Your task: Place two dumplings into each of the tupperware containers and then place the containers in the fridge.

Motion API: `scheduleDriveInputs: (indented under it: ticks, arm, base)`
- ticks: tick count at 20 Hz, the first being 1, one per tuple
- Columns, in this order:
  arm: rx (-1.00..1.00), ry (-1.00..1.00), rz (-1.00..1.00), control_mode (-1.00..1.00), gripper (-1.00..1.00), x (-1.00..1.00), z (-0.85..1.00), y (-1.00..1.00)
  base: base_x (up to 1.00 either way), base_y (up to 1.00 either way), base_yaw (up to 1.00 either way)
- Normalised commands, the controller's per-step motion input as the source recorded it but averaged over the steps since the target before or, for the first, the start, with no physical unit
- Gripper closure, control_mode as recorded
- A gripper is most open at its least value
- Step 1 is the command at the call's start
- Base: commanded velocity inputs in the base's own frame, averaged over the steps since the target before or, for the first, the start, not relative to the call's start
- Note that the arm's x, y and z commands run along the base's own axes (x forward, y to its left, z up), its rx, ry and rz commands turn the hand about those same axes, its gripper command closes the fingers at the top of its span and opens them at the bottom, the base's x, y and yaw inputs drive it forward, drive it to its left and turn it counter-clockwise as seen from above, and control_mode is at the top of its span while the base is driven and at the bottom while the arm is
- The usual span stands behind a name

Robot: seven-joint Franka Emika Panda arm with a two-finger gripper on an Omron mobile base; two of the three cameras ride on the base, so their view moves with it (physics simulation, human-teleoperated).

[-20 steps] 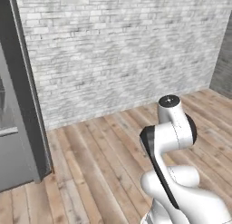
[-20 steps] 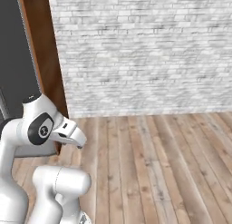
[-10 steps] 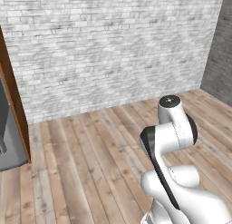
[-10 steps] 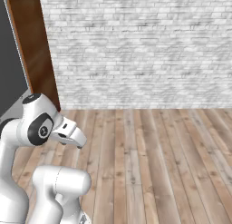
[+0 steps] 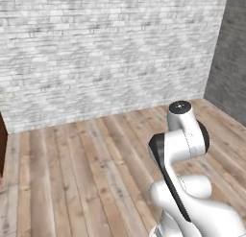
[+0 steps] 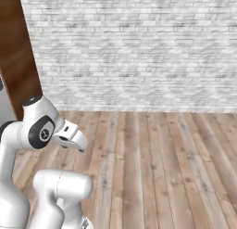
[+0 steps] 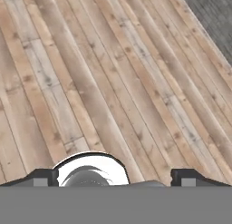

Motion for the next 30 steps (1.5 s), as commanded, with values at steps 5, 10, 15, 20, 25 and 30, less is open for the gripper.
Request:
scheduleDriveInputs:
  ticks: [5, 10, 15, 20, 25, 30]
  arm:
    - [0.00, 0.00, 0.00, 1.00, -1.00, 0.00, 0.00, 0.00]
    - [0.00, 0.00, 0.00, 1.00, -1.00, 0.00, 0.00, 0.00]
    - [0.00, 0.00, 0.00, 1.00, -1.00, 0.00, 0.00, 0.00]
    - [0.00, 0.00, 0.00, 1.00, -1.00, 0.00, 0.00, 0.00]
    - [0.00, 0.00, 0.00, 1.00, -1.00, 0.00, 0.00, 0.00]
    - [0.00, 0.00, 0.00, 1.00, -1.00, 0.00, 0.00, 0.00]
  base:
    - [-0.49, -1.00, 0.16]
    - [-0.93, -1.00, 0.18]
    - [-0.95, -1.00, 0.17]
    - [-0.91, -1.00, 0.14]
    - [-0.80, -1.00, 0.13]
    - [-0.77, -1.00, 0.12]
